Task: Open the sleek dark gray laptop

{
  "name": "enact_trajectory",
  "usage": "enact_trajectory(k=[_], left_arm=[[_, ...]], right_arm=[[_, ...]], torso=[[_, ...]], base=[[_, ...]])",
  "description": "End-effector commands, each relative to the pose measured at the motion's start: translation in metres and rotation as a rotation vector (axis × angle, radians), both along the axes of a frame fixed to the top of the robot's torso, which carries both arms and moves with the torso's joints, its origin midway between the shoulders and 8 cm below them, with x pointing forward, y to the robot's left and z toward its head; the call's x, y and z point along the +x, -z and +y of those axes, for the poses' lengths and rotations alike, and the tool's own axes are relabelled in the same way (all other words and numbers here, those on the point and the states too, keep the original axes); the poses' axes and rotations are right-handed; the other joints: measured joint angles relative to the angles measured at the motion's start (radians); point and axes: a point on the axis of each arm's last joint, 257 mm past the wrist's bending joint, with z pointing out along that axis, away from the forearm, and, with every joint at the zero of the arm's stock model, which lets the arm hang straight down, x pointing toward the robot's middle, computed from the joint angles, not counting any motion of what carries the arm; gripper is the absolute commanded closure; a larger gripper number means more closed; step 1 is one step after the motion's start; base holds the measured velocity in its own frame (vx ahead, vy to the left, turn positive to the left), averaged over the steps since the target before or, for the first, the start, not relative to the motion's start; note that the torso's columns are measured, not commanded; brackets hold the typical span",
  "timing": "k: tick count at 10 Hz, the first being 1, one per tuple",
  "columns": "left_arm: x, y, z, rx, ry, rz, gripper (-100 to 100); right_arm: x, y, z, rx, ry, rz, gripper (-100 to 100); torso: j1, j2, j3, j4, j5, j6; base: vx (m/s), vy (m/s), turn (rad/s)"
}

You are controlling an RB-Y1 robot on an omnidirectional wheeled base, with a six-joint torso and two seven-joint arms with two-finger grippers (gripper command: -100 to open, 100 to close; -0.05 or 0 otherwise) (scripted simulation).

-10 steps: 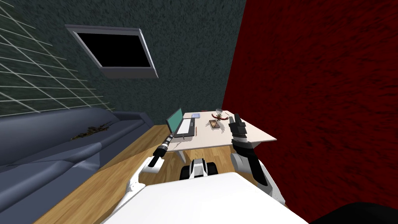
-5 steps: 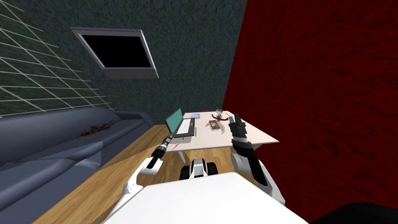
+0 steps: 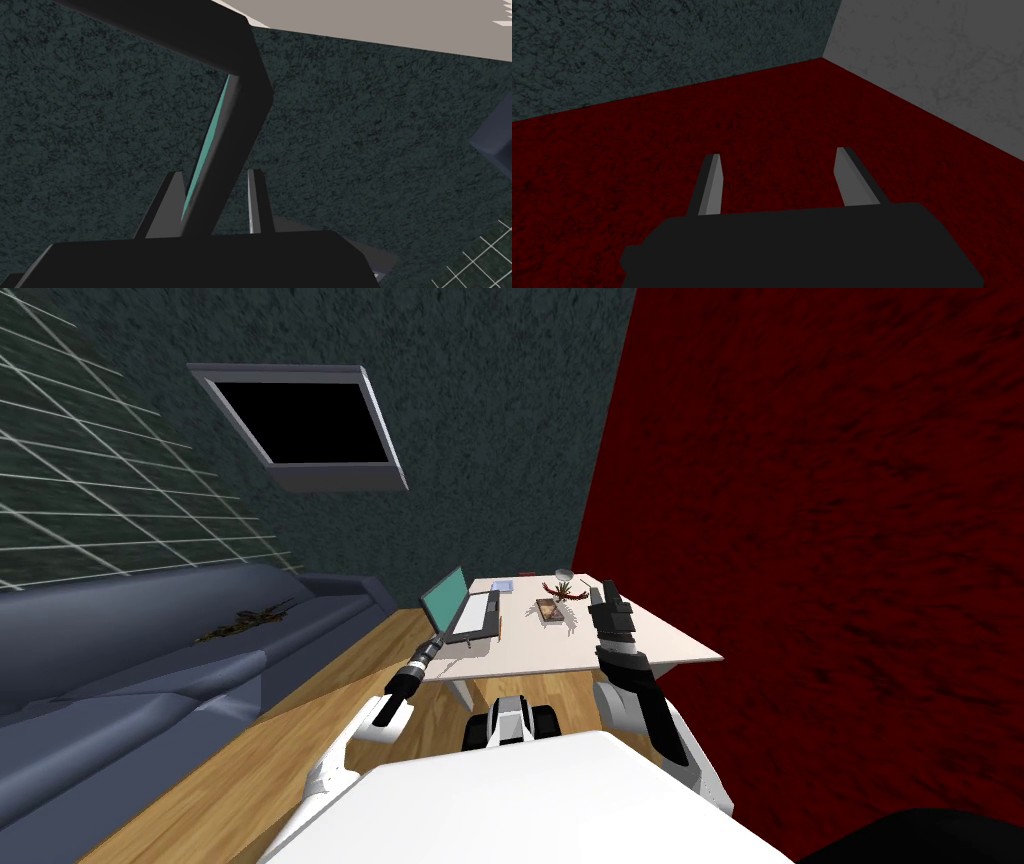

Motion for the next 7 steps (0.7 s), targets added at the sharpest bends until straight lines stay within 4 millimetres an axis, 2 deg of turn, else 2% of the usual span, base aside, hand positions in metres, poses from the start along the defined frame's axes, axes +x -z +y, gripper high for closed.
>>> enact_trajectory(k=[1, 2, 7], left_arm=[[-0.0016, -0.0001, 0.0018, 0.039, 0.005, -0.001, 100], [-0.0027, 0.0019, -0.0003, 0.129, 0.019, -0.006, 100], [-0.0041, 0.0055, -0.0054, 0.294, 0.048, -0.018, 100]], right_arm=[[0.0000, 0.0000, 0.0000, 0.000, 0.000, 0.000, 0], [0.0000, 0.0000, 0.0000, 0.000, 0.000, 0.000, 0], [0.0000, 0.0000, 0.0000, 0.000, 0.000, 0.000, 0]], torso=[[-0.001, 0.000, 0.000, 0.000, 0.000, 0.000], [0.001, 0.001, 0.001, 0.000, 0.000, 0.000], [-0.002, 0.000, 0.000, 0.000, -0.001, 0.001]], base=[[0.008, -0.026, 0.011], [0.014, -0.025, 0.061], [0.019, -0.029, 0.051]])
